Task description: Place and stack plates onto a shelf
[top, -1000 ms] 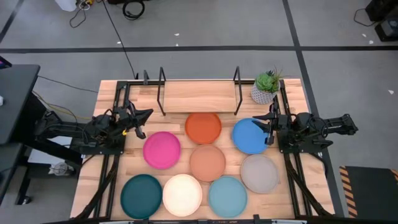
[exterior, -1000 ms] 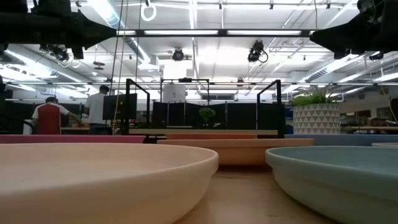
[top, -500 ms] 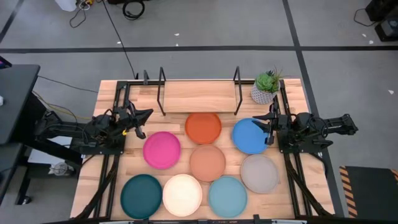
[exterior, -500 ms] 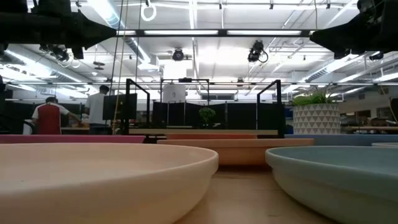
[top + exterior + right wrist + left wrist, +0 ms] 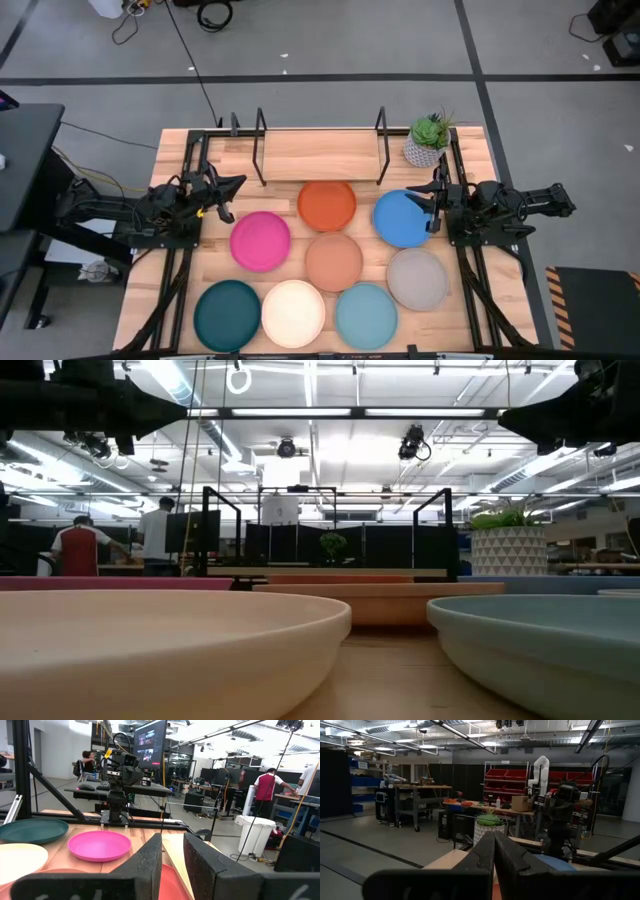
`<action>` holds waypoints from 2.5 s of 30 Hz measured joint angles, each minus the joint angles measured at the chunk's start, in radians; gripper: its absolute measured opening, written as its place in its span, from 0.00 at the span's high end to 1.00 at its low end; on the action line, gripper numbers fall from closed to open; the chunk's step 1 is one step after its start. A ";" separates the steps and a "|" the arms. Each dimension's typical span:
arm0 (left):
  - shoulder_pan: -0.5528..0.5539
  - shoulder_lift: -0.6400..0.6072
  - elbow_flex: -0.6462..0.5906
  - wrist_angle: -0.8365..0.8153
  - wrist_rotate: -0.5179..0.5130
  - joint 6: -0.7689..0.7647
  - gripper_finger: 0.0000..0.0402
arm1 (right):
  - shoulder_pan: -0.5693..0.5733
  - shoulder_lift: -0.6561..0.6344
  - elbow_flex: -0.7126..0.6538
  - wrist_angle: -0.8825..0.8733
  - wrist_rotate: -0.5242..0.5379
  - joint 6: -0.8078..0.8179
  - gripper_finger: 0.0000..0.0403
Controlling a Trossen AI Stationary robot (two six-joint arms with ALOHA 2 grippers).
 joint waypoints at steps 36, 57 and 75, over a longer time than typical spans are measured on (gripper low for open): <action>0.000 0.000 0.000 0.000 0.000 0.000 0.97 | 0.000 0.000 0.000 0.166 0.000 0.006 0.79; 0.016 0.005 0.000 0.079 0.017 0.024 0.97 | 0.000 0.187 0.000 0.207 0.010 0.178 0.79; 0.017 0.146 0.097 -0.064 0.231 -0.033 0.95 | 0.000 0.778 0.137 0.230 0.009 0.145 0.79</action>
